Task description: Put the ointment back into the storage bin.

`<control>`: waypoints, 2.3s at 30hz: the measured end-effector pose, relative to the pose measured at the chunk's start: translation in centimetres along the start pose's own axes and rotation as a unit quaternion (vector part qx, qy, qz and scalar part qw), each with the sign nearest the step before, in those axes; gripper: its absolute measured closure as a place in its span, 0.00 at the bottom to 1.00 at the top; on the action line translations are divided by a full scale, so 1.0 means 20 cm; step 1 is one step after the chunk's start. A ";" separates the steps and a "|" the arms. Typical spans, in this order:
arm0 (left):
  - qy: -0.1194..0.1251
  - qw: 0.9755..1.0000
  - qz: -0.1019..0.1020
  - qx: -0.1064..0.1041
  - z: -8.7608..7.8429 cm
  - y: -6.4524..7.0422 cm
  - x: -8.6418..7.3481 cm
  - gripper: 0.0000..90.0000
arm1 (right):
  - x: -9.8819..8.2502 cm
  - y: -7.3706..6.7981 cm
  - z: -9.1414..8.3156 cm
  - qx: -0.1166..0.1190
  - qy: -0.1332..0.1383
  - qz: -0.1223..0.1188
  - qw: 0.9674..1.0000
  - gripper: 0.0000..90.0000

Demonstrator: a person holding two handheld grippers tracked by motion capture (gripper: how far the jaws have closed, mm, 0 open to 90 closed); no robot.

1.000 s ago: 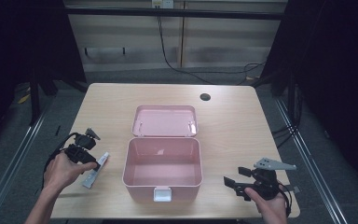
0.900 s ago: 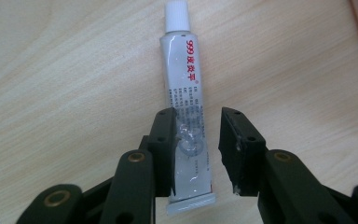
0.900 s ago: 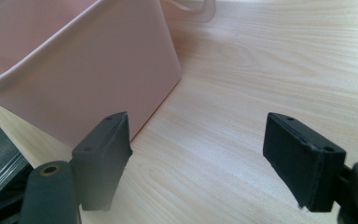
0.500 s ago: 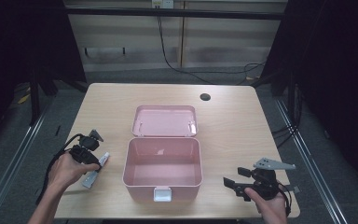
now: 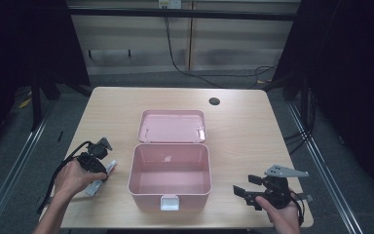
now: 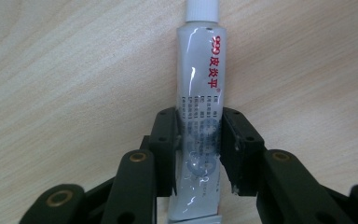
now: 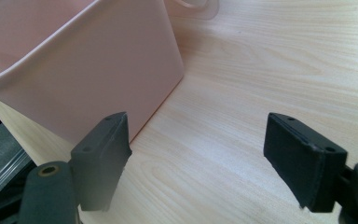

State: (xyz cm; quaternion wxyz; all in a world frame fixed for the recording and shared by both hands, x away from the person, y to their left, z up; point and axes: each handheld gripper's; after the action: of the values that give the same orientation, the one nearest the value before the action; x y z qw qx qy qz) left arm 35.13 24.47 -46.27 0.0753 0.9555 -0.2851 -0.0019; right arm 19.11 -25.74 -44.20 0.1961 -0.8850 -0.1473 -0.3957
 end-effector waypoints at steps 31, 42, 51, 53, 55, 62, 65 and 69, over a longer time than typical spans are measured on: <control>0.000 0.999 0.037 -0.017 -0.01 0.00 -0.02 0.79 | 0.00 0.00 0.01 -0.003 -0.003 -0.003 1.000 0.24; 0.023 0.999 0.015 -0.039 -0.10 -0.04 -0.06 0.79 | 0.00 0.00 0.00 -0.004 -0.001 -0.004 1.000 0.23; 0.041 0.998 0.018 -0.050 -0.22 -0.03 -0.08 0.79 | 0.00 0.00 0.00 -0.003 -0.004 0.000 1.000 0.23; 0.043 0.998 0.020 -0.044 -0.25 -0.02 -0.08 0.79 | 0.00 0.00 0.00 -0.003 -0.004 0.000 1.000 0.23; 0.050 0.997 0.022 -0.048 -0.27 -0.01 -0.07 0.79 | 0.00 0.00 0.00 -0.003 -0.003 0.000 1.000 0.23; 0.048 0.997 0.040 -0.051 -0.32 0.03 -0.08 0.79 | 0.00 0.00 0.00 -0.002 -0.004 0.000 1.000 0.23; 0.057 0.996 0.042 -0.051 -0.36 0.04 -0.08 0.79 | 0.00 0.00 0.01 -0.001 -0.004 -0.001 1.000 0.23; 0.069 0.995 0.047 -0.048 -0.40 0.05 -0.09 0.79 | 0.00 0.00 0.01 -0.001 -0.003 -0.002 1.000 0.23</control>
State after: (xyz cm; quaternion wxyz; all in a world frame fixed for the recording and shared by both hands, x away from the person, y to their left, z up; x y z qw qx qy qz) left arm 33.45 25.87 -38.34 0.1406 0.9341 -0.3238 0.0534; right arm 19.19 -25.67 -44.27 0.1941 -0.8862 -0.1496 -0.3931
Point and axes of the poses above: each handheld gripper's, and its own axes: z roughly forward along the jaws, x roughly out of its top, y roughly to its right, and after that the axes turned 6 degrees about -x, right-handed
